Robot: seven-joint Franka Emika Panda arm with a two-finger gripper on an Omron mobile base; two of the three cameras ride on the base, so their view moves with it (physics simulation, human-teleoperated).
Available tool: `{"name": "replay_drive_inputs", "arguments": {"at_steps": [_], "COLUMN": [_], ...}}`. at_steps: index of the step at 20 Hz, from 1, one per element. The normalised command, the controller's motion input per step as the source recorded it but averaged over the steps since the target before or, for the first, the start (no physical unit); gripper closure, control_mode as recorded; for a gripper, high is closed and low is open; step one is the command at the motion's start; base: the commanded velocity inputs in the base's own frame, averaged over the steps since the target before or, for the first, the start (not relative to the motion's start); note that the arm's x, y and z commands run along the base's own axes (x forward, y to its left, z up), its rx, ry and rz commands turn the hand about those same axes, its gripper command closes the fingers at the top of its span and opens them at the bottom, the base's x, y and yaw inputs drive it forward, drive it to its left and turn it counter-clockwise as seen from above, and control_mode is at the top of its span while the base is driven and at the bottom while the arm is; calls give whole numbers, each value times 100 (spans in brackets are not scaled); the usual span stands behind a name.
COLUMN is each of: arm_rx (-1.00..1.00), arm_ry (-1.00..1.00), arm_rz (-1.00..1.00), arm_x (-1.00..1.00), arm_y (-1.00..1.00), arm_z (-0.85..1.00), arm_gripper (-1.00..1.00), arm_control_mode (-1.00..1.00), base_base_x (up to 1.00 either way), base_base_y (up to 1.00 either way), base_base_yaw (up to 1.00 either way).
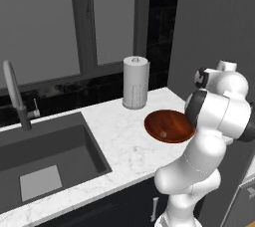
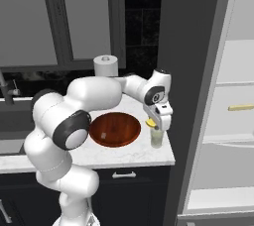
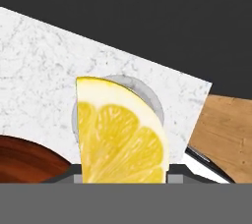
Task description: Grab a lemon wedge from the fridge and one ice cube from the ice bowl, and put them in the glass of lemonade.
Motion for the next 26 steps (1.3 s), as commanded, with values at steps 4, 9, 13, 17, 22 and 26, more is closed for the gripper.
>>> {"name": "replay_drive_inputs", "arguments": {"at_steps": [4,9,13,17,22,26], "arm_rx": [0,0,0,0,0,0], "arm_ry": [0,0,0,0,0,0], "arm_rz": [0,0,0,0,0,0], "arm_x": [6,2,14,5,0,0], "arm_y": [1,-1,0,0,-8,0], "arm_z": [0,-1,-1,-1,-11,-2], "arm_gripper": [100,100,100,100,100,100], "arm_control_mode": [-100,-100,-100,-100,-100,-100], "base_base_x": [0,0,0,0,0,0], "base_base_y": [0,0,0,0,0,0], "base_base_yaw": [0,0,0,0,0,0]}}
